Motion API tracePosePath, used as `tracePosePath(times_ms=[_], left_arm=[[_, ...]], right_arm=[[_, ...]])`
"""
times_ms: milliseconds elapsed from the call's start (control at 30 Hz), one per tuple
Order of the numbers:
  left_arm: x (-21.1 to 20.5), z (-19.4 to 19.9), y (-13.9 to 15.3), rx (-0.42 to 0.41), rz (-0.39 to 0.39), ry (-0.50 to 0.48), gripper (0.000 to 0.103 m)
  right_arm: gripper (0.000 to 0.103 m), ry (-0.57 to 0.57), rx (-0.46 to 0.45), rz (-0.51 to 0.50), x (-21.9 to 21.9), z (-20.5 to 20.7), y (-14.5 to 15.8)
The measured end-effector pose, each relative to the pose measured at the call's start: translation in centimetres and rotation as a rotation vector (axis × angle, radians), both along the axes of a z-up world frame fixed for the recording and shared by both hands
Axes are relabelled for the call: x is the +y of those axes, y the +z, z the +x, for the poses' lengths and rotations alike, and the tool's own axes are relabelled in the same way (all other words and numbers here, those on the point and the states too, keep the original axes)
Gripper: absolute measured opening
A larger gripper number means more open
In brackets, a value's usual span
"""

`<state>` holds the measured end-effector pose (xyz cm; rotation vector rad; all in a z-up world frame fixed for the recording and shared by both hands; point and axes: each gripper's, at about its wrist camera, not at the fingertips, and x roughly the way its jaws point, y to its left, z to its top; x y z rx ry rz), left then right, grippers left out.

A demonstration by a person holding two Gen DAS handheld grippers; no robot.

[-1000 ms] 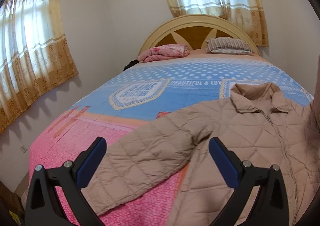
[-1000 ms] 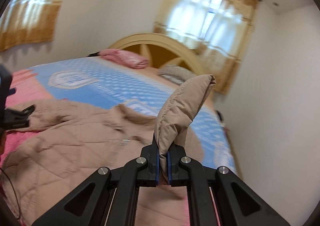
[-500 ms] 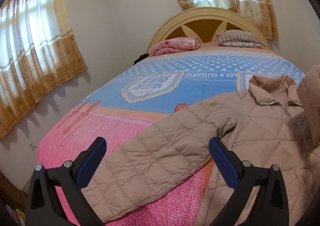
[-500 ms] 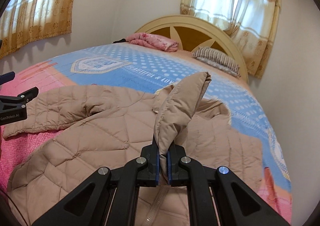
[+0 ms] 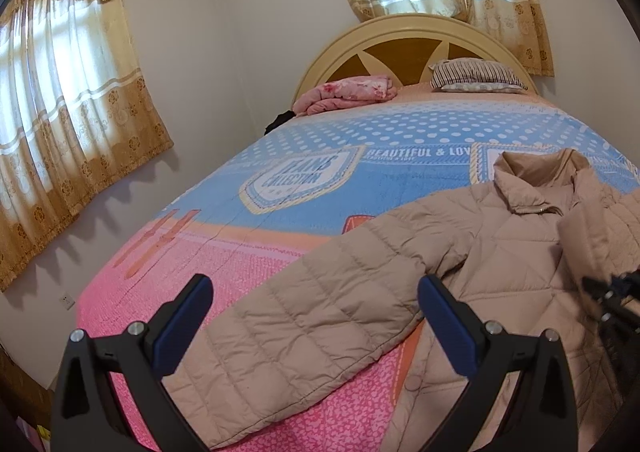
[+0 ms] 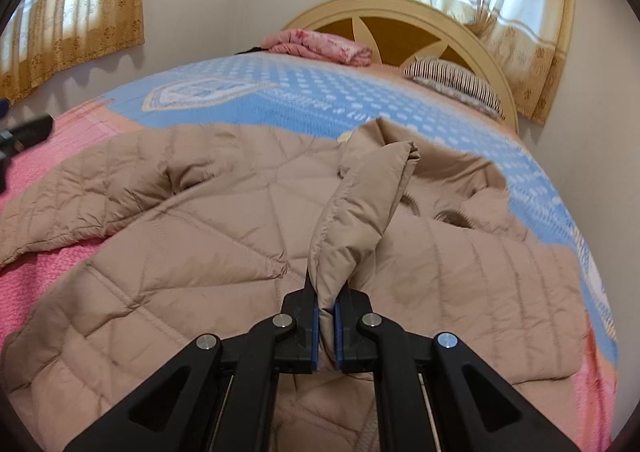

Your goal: Fold large clothes

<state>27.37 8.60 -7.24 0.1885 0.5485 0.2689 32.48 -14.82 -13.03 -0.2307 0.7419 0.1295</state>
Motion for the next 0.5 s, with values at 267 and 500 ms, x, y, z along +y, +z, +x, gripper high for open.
tracePosePath(times_ms=[267, 500], left_arm=[[-0.3, 0.1, 0.5, -0.003, 0.008, 0.005, 0.103], [-1.4, 0.4, 1.7, -0.03, 0.002, -0.001, 0.103]], right_arm=[[0.049, 0.095, 0.059, 0.134, 0.6, -0.1, -0.9], [0.061, 0.16, 0.028, 0.392, -2.4, -3.2, 2.0]])
